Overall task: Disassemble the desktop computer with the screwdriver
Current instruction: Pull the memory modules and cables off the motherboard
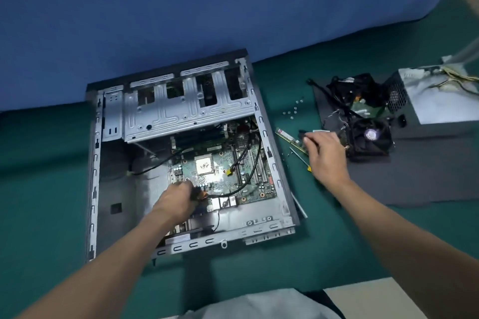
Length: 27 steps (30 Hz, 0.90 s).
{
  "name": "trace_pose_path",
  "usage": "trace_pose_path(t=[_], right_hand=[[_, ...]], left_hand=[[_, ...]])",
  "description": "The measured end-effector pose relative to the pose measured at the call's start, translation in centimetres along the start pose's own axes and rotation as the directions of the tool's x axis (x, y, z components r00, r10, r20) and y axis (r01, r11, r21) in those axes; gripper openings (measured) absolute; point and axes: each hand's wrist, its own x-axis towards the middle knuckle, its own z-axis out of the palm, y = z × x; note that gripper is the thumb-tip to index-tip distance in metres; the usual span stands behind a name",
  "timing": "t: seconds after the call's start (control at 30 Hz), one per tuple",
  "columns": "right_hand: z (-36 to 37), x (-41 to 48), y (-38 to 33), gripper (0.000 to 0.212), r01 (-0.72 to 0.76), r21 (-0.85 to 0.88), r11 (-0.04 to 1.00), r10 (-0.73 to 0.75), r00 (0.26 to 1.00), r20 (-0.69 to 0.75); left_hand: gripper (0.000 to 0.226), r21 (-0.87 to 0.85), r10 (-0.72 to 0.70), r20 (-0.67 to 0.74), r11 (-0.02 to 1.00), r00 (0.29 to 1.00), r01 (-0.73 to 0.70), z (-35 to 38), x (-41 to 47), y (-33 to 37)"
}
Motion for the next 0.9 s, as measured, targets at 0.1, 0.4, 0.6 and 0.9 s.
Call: trace_pose_path(t=[0.1, 0.4, 0.6, 0.9], right_hand=[[1.1, -0.9, 2.2, 0.024, -0.019, -0.319, 0.948, 0.074, 0.984, 0.16], [-0.1, -2.2, -1.5, 0.027, -0.136, -0.321, 0.937, 0.174, 0.981, 0.092], [0.0, -4.1, -12.9, 0.019, 0.509, -0.039, 0.86, -0.505, 0.859, 0.088], [7.5, -4.9, -14.1, 0.037, 0.577, -0.349, 0.739, 0.004, 0.514, 0.858]], left_hand=[[0.021, 0.03, 0.007, 0.033, 1.0, 0.999, -0.008, 0.2, -0.2, 0.0], [0.029, 0.046, 0.086, 0.086, 0.995, 0.993, -0.091, -0.3, -0.3, -0.3], [0.023, 0.114, 0.186, 0.047, 0.975, 0.981, -0.19, -0.5, -0.4, -0.5], [0.039, -0.114, 0.109, 0.023, 0.988, 0.994, -0.105, -0.1, -1.0, -1.5]])
